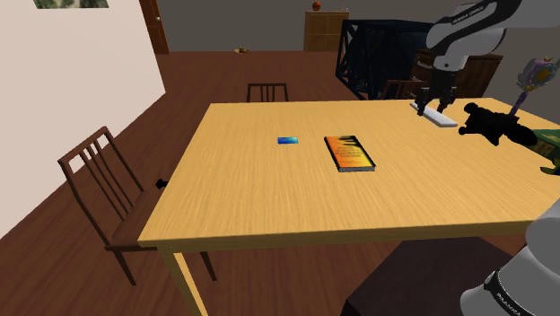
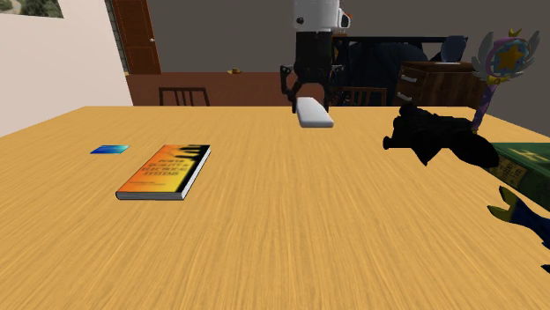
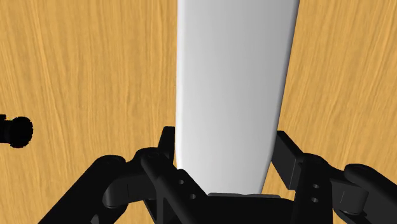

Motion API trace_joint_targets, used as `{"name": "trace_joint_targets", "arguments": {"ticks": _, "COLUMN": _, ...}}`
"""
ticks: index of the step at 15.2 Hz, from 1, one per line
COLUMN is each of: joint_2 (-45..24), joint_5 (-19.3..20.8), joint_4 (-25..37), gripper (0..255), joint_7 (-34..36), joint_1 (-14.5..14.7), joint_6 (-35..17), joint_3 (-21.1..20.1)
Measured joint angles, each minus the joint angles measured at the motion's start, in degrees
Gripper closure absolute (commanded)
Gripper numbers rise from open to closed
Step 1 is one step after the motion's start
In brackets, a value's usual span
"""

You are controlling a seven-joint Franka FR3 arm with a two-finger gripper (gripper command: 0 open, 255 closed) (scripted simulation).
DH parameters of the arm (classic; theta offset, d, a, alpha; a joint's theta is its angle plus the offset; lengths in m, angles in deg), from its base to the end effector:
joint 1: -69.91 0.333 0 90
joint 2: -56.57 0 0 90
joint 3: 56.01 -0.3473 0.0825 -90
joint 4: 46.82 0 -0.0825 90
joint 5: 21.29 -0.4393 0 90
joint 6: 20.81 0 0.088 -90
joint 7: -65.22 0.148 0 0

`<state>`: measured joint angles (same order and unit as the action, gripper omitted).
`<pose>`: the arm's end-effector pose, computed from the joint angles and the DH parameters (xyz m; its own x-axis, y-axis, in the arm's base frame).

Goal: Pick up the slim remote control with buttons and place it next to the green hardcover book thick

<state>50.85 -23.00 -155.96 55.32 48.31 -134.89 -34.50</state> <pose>0.4687 -0.4291 0.4156 0.8307 -0.5566 -0.0079 -0.5566 -0.8308 0.0081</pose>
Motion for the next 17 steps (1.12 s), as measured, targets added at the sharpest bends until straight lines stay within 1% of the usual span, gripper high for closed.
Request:
{"name": "trace_joint_targets", "arguments": {"ticks": 7, "joint_2": 4.1, "joint_5": 1.6, "joint_4": -4.5, "gripper": 255, "joint_7": -8.0, "joint_1": -4.4, "joint_6": -0.7, "joint_3": 4.1}}
{"name": "trace_joint_targets", "arguments": {"ticks": 17, "joint_2": 4.5, "joint_5": 1.7, "joint_4": -5.0, "gripper": 255, "joint_7": -21.4, "joint_1": -11.4, "joint_6": -0.8, "joint_3": 10.8}}
